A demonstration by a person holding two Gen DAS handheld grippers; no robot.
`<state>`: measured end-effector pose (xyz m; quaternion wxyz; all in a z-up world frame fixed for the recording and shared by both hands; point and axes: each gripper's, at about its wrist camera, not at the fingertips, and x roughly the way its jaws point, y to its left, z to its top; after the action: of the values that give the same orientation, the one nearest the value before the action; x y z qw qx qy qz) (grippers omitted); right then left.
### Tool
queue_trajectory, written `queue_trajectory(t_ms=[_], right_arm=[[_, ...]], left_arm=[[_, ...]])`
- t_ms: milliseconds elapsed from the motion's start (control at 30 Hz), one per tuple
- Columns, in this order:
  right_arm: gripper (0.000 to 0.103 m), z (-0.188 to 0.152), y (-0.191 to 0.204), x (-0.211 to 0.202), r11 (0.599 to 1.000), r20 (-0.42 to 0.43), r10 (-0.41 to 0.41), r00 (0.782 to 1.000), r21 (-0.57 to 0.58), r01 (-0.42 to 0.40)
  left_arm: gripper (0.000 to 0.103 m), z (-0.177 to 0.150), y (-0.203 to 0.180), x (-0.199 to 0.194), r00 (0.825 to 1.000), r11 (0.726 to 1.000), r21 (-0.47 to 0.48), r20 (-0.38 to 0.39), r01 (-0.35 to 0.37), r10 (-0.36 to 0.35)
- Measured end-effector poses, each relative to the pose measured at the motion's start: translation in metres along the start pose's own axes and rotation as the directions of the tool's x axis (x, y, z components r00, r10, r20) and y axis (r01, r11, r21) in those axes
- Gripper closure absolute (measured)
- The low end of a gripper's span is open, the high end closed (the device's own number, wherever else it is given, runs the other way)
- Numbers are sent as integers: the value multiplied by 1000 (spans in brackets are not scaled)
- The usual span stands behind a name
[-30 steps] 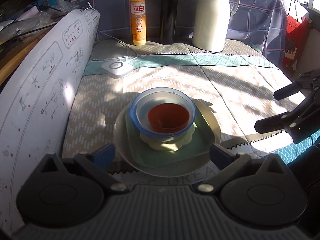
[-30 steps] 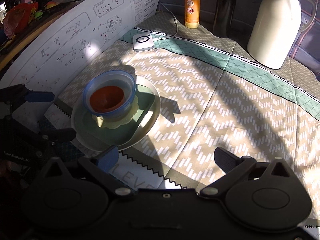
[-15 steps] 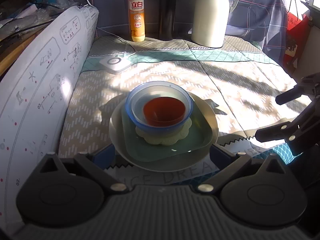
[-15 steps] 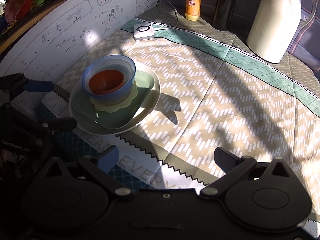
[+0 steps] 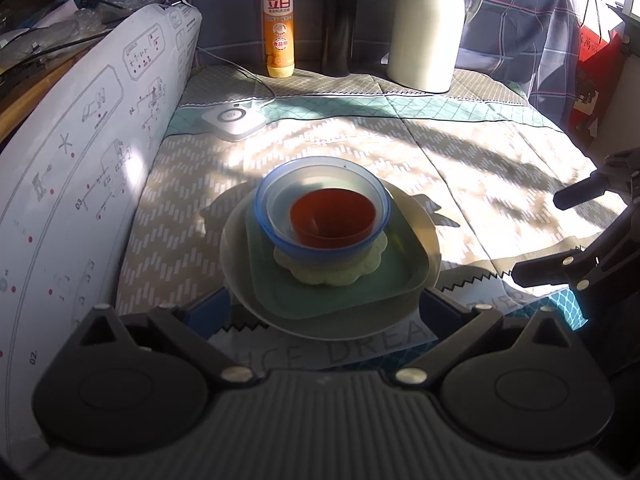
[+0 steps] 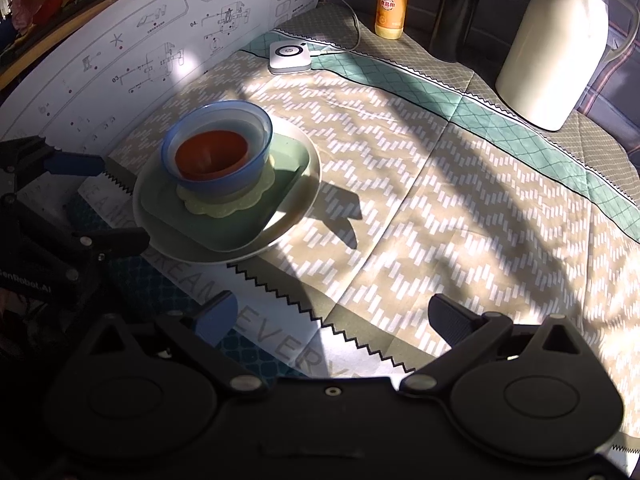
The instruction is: Organize plates and bowls
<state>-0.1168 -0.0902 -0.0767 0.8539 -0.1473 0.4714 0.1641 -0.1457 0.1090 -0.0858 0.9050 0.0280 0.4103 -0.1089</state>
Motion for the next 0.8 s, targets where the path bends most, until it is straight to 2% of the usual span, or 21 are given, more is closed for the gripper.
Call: queue_trajectory(t_ms=[267,800], right_arm=[[0,2,1,4,1000,-11,-5,1000,-9,5],[0,6,1,5,1000,-19,-12,1000,-25,11]], left_arm=[[0,2,5,0,1000,1000,-26,3,-2,2],[0,7,4,2,1000,1000,-20,2,2,-2]])
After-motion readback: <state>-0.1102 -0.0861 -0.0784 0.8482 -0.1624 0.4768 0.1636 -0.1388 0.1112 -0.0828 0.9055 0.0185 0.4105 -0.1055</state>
